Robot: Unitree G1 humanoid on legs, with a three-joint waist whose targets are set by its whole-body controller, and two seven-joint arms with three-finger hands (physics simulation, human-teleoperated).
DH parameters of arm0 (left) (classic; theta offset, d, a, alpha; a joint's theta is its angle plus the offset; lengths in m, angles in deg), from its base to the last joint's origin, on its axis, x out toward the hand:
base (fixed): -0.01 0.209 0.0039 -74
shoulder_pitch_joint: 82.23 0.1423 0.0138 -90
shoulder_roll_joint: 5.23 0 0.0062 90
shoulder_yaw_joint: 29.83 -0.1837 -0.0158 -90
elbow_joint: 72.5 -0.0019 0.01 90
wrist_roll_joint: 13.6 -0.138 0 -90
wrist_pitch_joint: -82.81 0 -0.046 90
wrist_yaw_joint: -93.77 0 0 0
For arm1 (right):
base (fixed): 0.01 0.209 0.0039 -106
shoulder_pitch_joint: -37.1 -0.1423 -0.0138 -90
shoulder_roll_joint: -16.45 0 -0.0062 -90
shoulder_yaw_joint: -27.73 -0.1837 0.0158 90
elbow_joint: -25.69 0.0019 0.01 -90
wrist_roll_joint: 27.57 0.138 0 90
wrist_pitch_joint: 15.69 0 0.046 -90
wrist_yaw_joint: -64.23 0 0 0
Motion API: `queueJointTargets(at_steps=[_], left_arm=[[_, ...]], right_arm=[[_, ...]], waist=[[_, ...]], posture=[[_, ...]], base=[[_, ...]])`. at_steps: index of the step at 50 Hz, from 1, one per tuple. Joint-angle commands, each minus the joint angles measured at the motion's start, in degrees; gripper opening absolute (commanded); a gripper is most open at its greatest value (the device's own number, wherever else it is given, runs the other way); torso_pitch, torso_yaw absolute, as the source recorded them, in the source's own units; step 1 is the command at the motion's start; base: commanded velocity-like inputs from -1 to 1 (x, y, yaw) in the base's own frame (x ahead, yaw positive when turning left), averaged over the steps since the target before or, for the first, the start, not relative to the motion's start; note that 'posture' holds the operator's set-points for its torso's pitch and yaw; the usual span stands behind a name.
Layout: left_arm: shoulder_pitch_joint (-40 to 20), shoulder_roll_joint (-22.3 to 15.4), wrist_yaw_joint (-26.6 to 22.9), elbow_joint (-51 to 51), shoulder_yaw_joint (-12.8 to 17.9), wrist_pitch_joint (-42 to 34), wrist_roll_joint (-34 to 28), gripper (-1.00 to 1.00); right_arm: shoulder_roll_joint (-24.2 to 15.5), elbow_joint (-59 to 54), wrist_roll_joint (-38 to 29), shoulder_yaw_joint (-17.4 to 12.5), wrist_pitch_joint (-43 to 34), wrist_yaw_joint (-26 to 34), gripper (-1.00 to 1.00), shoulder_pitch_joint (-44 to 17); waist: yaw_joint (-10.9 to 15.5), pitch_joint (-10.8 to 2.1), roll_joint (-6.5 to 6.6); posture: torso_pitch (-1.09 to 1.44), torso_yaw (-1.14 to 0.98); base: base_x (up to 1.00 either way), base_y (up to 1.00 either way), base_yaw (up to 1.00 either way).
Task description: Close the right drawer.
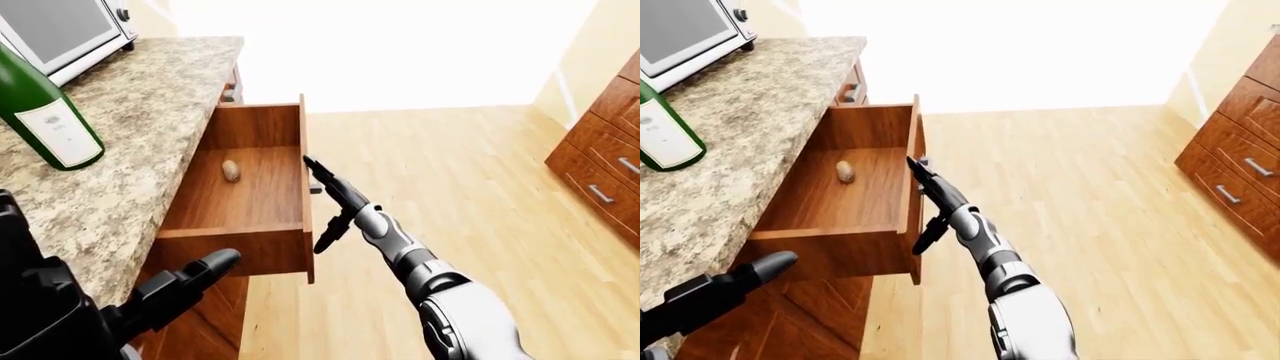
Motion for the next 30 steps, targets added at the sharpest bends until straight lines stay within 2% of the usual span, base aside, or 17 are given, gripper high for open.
queueJointTargets(at_steps=[1,19,30], left_arm=[[-0.4,-0.1,0.3,1.7,0.0,0.6,0.2,1.0],[-0.4,-0.1,0.4,1.5,0.1,0.8,0.2,1.0],[-0.4,0.0,0.3,1.8,0.2,0.6,0.3,1.0]], right_arm=[[1.4,2.4,1.1,-0.1,3.2,1.4,1.0,-2.4],[2.9,2.5,3.7,-0.1,4.7,8.0,1.0,-1.7],[3.6,2.5,3.2,0.4,4.4,7.9,1.0,-1.6]], waist=[[0.4,-1.23,0.23],[0.2,-1.34,0.4],[0.2,-1.31,0.49]], posture=[[0.0,0.0],[0.0,0.0],[0.0,0.0]], base=[[0.0,0.0,0.0],[0.0,0.0,0.0],[0.0,0.0,0.0]])
